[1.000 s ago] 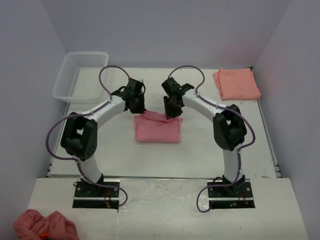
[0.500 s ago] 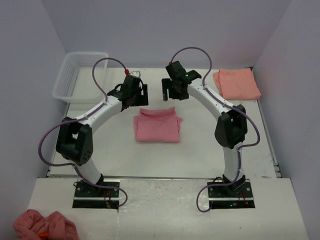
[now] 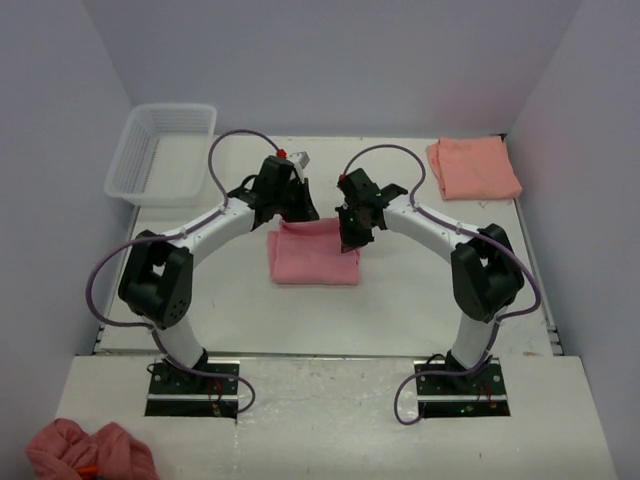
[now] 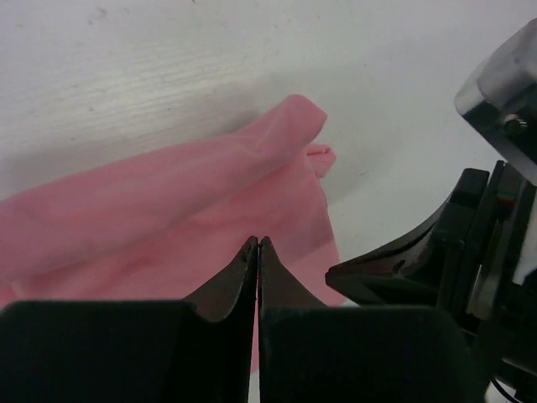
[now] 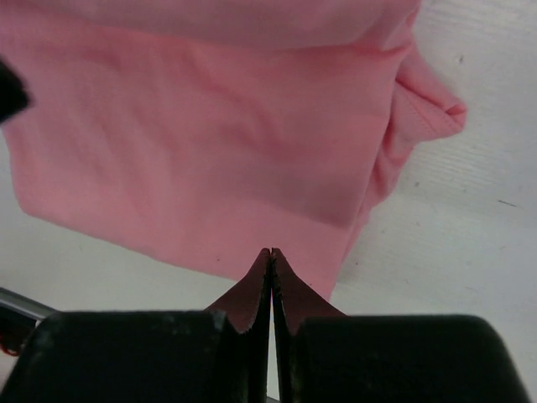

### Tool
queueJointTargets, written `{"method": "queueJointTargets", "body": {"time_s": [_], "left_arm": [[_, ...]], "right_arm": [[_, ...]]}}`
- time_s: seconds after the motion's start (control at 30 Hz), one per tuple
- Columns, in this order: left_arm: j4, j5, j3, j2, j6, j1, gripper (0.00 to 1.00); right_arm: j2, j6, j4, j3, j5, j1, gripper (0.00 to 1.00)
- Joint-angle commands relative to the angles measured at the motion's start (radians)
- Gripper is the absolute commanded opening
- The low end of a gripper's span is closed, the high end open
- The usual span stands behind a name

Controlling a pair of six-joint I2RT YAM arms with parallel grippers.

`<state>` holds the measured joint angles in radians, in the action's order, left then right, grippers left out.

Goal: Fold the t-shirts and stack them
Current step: Smooth out wrinkles on the folded tshirt

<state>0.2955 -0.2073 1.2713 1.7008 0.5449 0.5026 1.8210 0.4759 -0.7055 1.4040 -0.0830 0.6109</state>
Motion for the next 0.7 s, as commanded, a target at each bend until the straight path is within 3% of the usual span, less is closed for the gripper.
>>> {"method": "queueJointTargets", "body": {"time_s": [0.0,0.27,0.67], "left_arm": [[-0.114,-0.181,-0.007,0.083,0.062,-0.006,0.0],[-0.254,-0.345,-0.004,0.25,0.113,-0.039,0.0],[-0.315,-0.38,-0.001,0.324,0.087,-0.137,0.0]], "right_arm": [[0.003,0.032,0.103,0.001,-0.075,0.001,0.0],[0.027,0.061,0.136,-0.028,-0.129,0.013,0.0],[0.087,0.121,0.158,-0.111,-0.092,0.058,0.0]]}}
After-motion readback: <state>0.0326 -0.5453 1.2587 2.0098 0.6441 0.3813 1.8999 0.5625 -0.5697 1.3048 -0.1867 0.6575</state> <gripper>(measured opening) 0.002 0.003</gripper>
